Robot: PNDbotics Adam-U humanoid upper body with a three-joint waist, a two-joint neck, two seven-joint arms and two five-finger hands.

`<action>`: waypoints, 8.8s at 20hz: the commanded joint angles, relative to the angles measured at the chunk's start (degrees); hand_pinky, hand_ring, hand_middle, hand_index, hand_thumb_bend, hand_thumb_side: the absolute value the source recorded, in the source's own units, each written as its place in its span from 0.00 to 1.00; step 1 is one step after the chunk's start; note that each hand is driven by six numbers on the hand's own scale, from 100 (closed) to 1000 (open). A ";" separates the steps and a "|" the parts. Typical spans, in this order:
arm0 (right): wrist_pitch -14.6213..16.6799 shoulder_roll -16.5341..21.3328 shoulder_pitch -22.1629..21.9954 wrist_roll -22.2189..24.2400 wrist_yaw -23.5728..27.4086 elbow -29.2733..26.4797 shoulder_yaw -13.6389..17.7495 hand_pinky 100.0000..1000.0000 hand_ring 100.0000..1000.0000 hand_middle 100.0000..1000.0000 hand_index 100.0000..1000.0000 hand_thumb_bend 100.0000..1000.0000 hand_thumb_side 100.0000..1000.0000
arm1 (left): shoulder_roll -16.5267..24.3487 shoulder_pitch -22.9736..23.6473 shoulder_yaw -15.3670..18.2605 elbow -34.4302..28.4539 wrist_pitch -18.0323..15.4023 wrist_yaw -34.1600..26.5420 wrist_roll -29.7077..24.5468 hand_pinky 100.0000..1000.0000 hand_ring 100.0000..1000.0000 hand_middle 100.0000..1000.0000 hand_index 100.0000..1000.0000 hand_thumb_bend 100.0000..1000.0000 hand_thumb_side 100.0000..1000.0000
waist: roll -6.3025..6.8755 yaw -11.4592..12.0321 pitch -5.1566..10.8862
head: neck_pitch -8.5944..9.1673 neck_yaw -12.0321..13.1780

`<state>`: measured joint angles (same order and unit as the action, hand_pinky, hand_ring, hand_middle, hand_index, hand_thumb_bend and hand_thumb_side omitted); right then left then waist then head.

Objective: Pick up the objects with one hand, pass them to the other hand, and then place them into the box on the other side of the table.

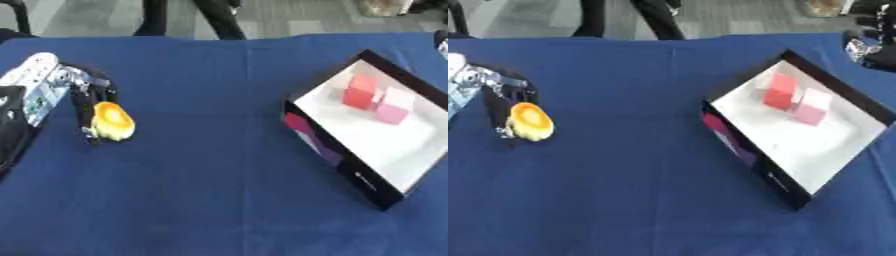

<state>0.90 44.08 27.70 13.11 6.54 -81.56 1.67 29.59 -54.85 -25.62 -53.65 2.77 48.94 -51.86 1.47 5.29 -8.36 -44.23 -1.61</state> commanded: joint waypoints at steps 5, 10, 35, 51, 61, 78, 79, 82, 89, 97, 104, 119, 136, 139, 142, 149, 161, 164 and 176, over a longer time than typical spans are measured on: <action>0.21 1.16 0.25 0.34 -0.73 -0.13 1.01 1.00 1.00 0.96 1.00 0.00 0.22 | 0.33 -0.93 1.11 0.50 0.04 0.75 2.24 0.81 0.77 0.64 0.71 0.46 0.00 | -0.15 -0.06 0.61 | 0.11 0.16; 0.40 1.21 -0.02 0.35 -1.04 0.03 1.08 1.00 1.00 0.96 1.00 0.00 0.22 | 0.39 -0.67 1.75 -0.09 1.57 -0.40 6.05 0.79 0.73 0.57 0.64 0.22 0.00 | -0.15 -0.03 0.62 | 0.11 0.16; 1.61 1.48 2.83 0.80 2.18 -4.81 -0.38 1.00 1.00 0.96 1.00 0.00 0.12 | 1.18 2.05 3.92 -20.75 22.04 -12.29 28.67 0.72 0.65 0.44 0.55 0.00 0.00 | -0.14 -0.08 1.17 | 0.11 -1.83; 3.93 -2.24 9.04 6.38 -1.49 -6.55 -6.75 1.00 1.00 0.98 1.00 0.00 0.05 | -8.37 6.70 3.49 -22.78 23.18 -20.81 52.16 0.70 0.64 0.39 0.53 0.00 0.03 | -0.64 0.34 1.16 | 0.11 -3.65; 6.62 -4.93 12.16 10.12 -4.50 -6.28 -10.93 1.00 1.00 0.98 1.00 0.00 0.02 | -11.99 9.16 3.40 -23.95 21.40 -21.40 60.70 0.70 0.64 0.38 0.53 0.00 0.08 | -0.88 0.76 1.23 | 0.11 -4.52; 8.76 -9.33 15.34 15.63 -7.43 -5.11 -15.83 1.00 1.00 0.99 1.00 0.00 0.11 | -18.03 11.57 1.90 -24.10 17.21 -21.38 67.98 0.70 0.63 0.37 0.52 0.00 0.17 | -1.48 1.79 0.96 | 0.11 -6.74; 8.86 -9.58 15.41 15.97 -7.62 -5.03 -16.05 1.00 1.00 1.00 1.00 0.00 0.11 | -18.34 11.67 1.80 -24.13 17.02 -21.16 68.27 0.70 0.63 0.37 0.52 0.00 0.17 | -1.50 1.86 0.95 | 0.11 -6.80; 9.37 -10.27 15.65 16.95 -8.26 -4.94 -16.76 1.00 1.00 1.00 1.00 0.00 0.13 | -19.17 11.81 1.48 -24.32 16.28 -19.60 69.07 0.70 0.63 0.37 0.52 0.00 0.15 | -1.60 2.05 0.92 | 0.11 -6.99; 10.67 -11.51 16.05 18.85 -9.74 -4.57 -17.88 1.00 1.00 1.00 1.00 0.00 0.12 | -20.73 11.99 0.99 -24.20 15.01 -15.44 69.04 0.70 0.64 0.37 0.52 0.00 0.10 | -1.71 2.37 0.84 | 0.11 -7.53; 10.21 -12.76 16.76 20.87 -10.41 -3.35 -18.61 1.00 1.00 1.00 1.00 0.00 0.25 | -22.04 12.24 0.17 -23.81 13.15 -11.41 68.45 0.70 0.63 0.37 0.52 0.00 0.07 | -1.77 2.64 0.61 | 0.11 -8.62; 9.35 -13.86 17.59 20.56 -11.82 -2.94 -19.07 1.00 1.00 1.00 1.00 0.00 0.33 | -24.04 12.51 -0.19 -23.22 11.51 -6.87 70.48 0.70 0.63 0.38 0.52 0.00 0.04 | -1.90 3.04 0.47 | 0.11 -9.21; 6.23 -15.92 18.28 21.34 -13.84 -1.14 -19.99 1.00 1.00 1.00 1.00 0.00 0.51 | -27.07 12.98 -0.68 -22.82 9.97 0.18 75.21 0.69 0.62 0.38 0.52 0.00 0.00 | -2.16 4.06 -0.10 | 0.11 -10.54; 6.19 -17.27 19.11 21.74 -15.45 0.45 -20.70 1.00 1.00 1.00 1.00 0.00 0.56 | -29.13 12.35 -2.78 -22.72 8.09 0.24 75.49 0.69 0.61 0.38 0.52 0.00 0.01 | -2.14 4.76 -0.37 | 0.11 -12.37; 6.21 -17.40 19.16 21.93 -15.53 0.51 -20.81 1.00 1.00 1.00 1.00 0.00 0.57 | -29.43 12.30 -3.06 -22.70 7.87 0.46 75.36 0.69 0.61 0.38 0.52 0.00 0.01 | -2.24 4.89 -0.42 | 0.11 -12.54; 6.20 -17.58 19.16 22.18 -15.73 0.61 -20.93 1.00 1.00 1.00 1.00 0.00 0.57 | -29.82 12.31 -3.32 -22.65 7.64 0.63 75.32 0.69 0.61 0.38 0.52 0.00 0.01 | -2.34 5.00 -0.51 | 0.11 -12.68; 5.93 -17.77 19.11 22.32 -16.50 0.90 -20.95 1.00 1.00 1.00 1.00 0.00 0.56 | -30.30 12.19 -3.66 -22.83 7.15 0.97 75.66 0.69 0.61 0.38 0.52 0.00 0.02 | -2.40 5.18 -0.68 | 0.15 -13.04; 3.49 -18.18 19.08 21.33 -14.58 1.61 -20.89 1.00 1.00 0.81 0.93 0.00 0.24 | -30.80 11.87 -4.59 -24.20 5.22 0.73 77.30 0.69 0.61 0.38 0.52 0.00 0.04 | -2.44 5.33 -0.77 | 0.19 -13.69; 1.65 -18.40 19.07 20.92 -12.63 1.91 -20.88 1.00 1.00 0.72 0.84 0.00 0.17 | -31.02 11.82 -4.75 -24.17 4.63 0.48 77.55 0.70 0.62 0.38 0.53 0.00 0.04 | -2.43 5.36 -0.84 | 0.13 -13.80; -2.69 -18.15 18.88 22.34 -4.57 0.43 -21.33 1.00 0.96 0.54 0.69 0.00 0.18 | -31.29 12.03 -4.96 -22.96 5.04 0.86 76.94 0.72 0.66 0.45 0.60 0.22 0.00 | -2.37 5.18 -0.89 | 0.12 -13.66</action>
<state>-1.64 25.46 45.78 34.99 1.17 -79.74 -19.54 -0.59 -41.42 -30.05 -75.87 7.88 49.43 25.27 -0.15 10.57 -9.17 -44.23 -15.29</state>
